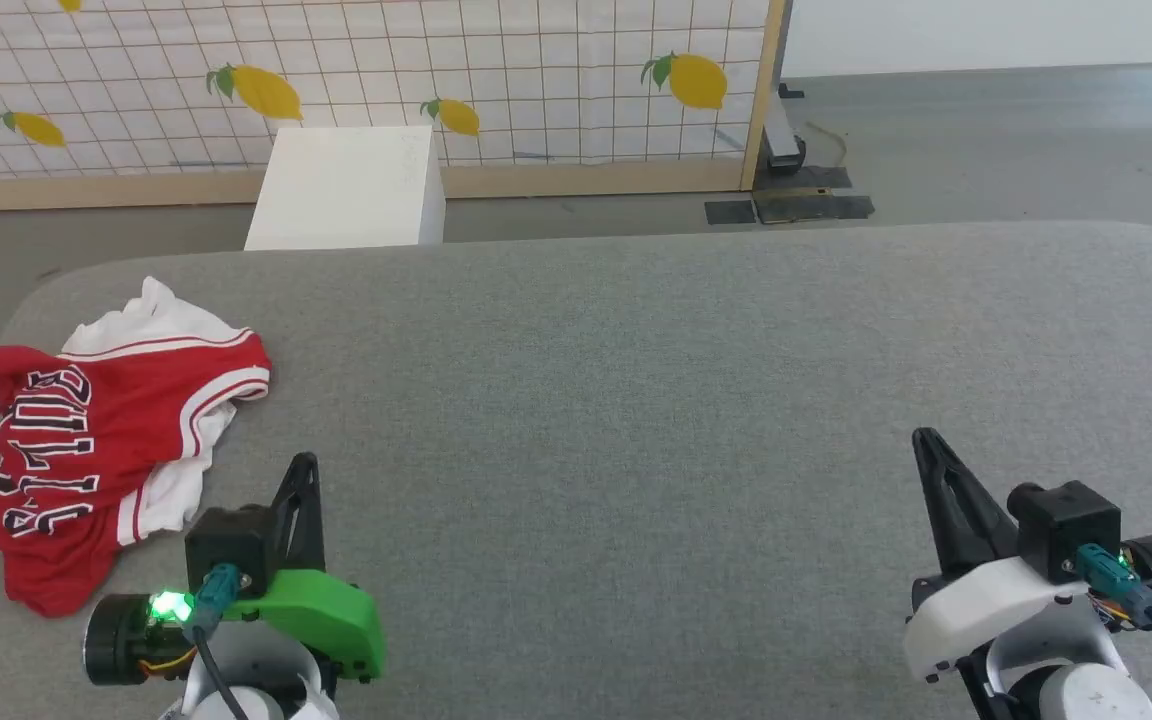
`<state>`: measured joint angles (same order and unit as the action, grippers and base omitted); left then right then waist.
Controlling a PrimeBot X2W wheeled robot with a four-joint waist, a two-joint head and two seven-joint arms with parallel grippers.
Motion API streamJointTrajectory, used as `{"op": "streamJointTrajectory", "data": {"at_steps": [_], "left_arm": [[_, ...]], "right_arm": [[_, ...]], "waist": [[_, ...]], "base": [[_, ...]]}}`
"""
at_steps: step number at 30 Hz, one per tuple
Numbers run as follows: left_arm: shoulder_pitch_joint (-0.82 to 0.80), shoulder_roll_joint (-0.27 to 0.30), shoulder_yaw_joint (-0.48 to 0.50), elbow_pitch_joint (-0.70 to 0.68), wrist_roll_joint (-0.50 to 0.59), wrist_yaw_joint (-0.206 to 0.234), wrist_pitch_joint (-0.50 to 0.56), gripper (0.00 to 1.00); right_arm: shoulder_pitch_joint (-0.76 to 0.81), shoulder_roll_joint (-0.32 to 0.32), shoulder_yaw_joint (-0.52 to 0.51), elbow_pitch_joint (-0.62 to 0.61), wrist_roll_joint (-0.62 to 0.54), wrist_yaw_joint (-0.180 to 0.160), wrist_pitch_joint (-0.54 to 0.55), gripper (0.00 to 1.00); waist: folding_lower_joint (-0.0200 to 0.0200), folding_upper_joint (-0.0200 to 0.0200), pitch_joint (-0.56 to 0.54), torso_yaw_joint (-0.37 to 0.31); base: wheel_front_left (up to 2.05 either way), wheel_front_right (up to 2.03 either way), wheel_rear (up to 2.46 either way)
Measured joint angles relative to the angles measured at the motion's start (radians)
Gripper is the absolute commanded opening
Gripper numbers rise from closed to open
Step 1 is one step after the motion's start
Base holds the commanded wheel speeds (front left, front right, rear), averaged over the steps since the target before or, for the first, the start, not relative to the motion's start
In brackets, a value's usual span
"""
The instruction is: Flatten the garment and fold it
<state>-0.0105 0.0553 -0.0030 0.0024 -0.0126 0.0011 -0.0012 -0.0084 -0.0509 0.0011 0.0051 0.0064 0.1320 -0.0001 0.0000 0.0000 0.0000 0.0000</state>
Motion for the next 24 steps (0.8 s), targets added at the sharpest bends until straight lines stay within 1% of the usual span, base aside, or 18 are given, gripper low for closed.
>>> {"op": "streamJointTrajectory", "data": {"at_steps": [11, 12, 24], "left_arm": [[0.000, 0.000, 0.000, 0.000, 0.000, 0.000, 0.000, 0.00], [0.000, 0.000, 0.000, 0.000, -0.001, 0.000, 0.000, 1.00], [0.000, 0.000, -0.012, 0.013, -0.015, 0.000, -0.012, 1.00]], "right_arm": [[0.000, 0.000, 0.000, 0.000, 0.000, 0.000, 0.000, 0.00], [0.000, 0.000, 0.000, 0.000, 0.000, 0.000, 0.000, 1.00], [0.000, 0.000, -0.006, 0.011, 0.012, 0.000, -0.010, 1.00]], "waist": [[0.0000, 0.0000, 0.000, 0.000], [0.0000, 0.0000, 0.000, 0.000], [0.0000, 0.0000, 0.001, 0.000]], "base": [[0.00, 0.00, 0.00], [0.00, 0.00, 0.00], [0.00, 0.00, 0.00]]}}
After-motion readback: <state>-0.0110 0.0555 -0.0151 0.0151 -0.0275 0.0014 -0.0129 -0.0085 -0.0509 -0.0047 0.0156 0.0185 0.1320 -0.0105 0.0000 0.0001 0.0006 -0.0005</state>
